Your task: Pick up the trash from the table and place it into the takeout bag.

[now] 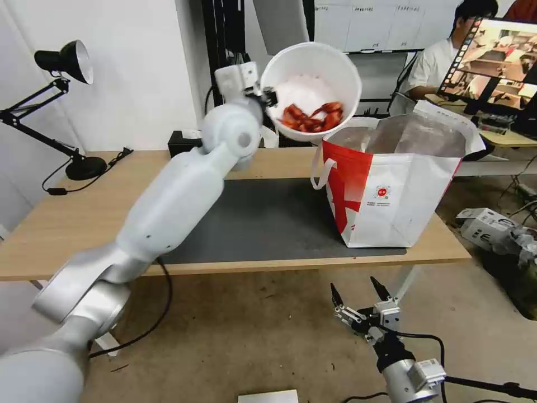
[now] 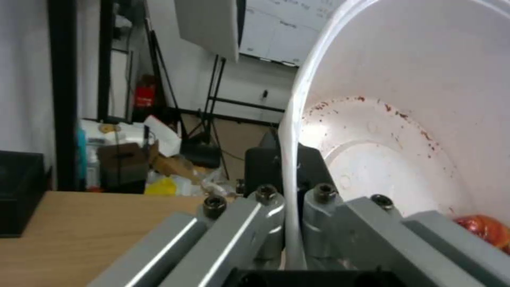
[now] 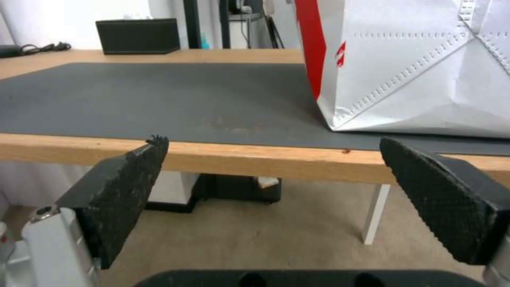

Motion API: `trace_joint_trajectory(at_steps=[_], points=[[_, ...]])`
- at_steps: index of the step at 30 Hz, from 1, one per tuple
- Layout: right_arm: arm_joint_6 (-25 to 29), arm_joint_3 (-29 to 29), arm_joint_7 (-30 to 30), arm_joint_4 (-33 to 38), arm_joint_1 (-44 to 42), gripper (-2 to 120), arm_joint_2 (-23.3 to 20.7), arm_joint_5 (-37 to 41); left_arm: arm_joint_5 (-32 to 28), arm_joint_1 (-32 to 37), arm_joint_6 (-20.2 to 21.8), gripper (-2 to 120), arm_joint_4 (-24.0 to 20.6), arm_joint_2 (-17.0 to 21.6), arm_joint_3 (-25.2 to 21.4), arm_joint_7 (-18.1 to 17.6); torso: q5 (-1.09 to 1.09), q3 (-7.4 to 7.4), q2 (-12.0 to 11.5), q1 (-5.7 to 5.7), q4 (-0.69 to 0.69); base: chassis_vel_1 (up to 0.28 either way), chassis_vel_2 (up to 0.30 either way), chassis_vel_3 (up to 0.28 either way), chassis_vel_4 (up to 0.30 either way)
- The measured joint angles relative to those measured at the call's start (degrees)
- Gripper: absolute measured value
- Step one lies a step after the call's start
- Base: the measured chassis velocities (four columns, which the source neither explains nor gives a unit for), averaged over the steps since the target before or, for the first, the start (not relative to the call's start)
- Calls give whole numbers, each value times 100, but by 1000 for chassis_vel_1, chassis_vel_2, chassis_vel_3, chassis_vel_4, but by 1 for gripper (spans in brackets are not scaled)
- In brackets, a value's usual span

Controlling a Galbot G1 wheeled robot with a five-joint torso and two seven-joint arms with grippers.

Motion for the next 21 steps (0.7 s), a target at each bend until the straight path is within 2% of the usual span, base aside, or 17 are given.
trace_joint_trajectory(at_steps=[7, 9, 11, 16, 21], points=[[0, 0, 0, 0, 0, 100, 0, 0, 457, -252, 2, 0, 777, -815, 238, -10, 0, 0, 0, 0, -1, 0, 0, 0, 0], [0, 0, 0, 0, 0, 100, -1, 0, 537, -264, -11, 0, 858, -889, 273, -4, 1, 0, 0, 0, -2, 0, 0, 0, 0], [0, 0, 0, 0, 0, 100, -1, 0, 936, -293, -96, 0, 1130, -1118, 498, 69, 1, 0, 0, 0, -2, 0, 0, 0, 0], [0, 0, 0, 0, 0, 100, 0, 0, 1412, -302, -199, 0, 1336, -1229, 792, 195, -1, 0, 0, 0, 1, 0, 0, 0, 0], [0, 0, 0, 0, 0, 100, 0, 0, 1627, -315, -221, 0, 1317, -1167, 1105, 392, -1, 0, 0, -1, 0, 0, 0, 0, 0]])
